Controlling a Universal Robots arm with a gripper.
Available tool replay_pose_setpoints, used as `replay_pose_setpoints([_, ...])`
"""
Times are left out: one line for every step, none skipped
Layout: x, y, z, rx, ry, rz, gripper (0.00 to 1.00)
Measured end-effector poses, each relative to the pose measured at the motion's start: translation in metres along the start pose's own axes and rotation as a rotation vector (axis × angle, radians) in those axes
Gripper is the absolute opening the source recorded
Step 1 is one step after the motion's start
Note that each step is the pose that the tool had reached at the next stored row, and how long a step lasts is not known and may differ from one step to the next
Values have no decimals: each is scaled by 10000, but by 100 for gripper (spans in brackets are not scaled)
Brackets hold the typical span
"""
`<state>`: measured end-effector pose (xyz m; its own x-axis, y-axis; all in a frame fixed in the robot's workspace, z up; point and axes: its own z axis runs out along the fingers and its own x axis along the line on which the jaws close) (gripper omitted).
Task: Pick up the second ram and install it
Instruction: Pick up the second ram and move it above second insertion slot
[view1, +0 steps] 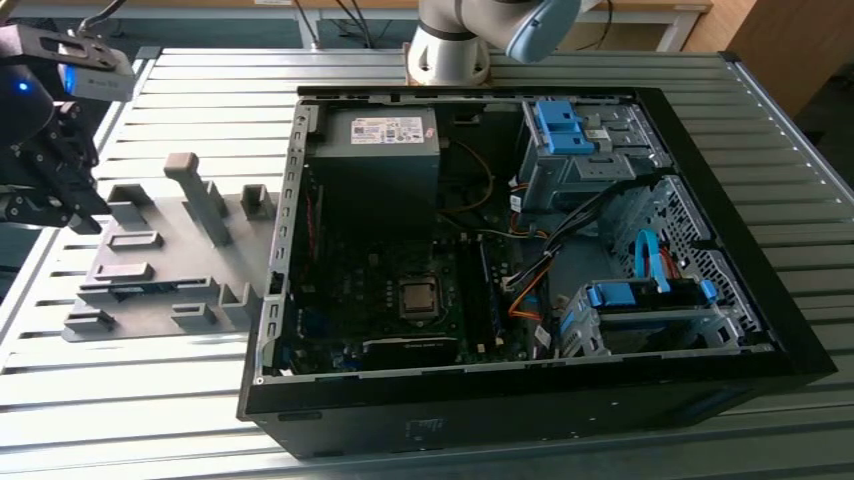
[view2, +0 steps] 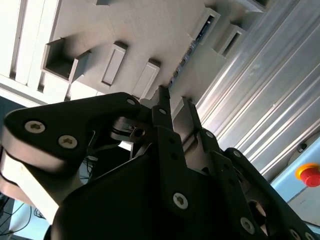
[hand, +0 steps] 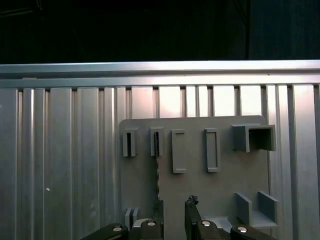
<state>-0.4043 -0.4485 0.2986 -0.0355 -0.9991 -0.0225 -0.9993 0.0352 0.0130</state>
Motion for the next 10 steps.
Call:
replay_pose_setpoints([0,9,11,1,-2,-1,31])
replay_pose_setpoints([1,16,23,1,-1,0,31])
replay_pose_setpoints([1,22,37,2,-2,0,31])
replay_pose_setpoints([3,25,51,0,-1,-2,31])
replay_pose_setpoints([3,27,68,0,0,-2,31])
replay_pose_setpoints([3,28,85,0,-1,-1,31])
replay_pose_setpoints([3,29,102,0,0,-1,31])
replay_pose_setpoints([4,30,118,0,0,-1,31])
replay_pose_setpoints([5,31,134,0,-1,-1,31])
replay_pose_setpoints([5,32,149,1,-1,-1,31])
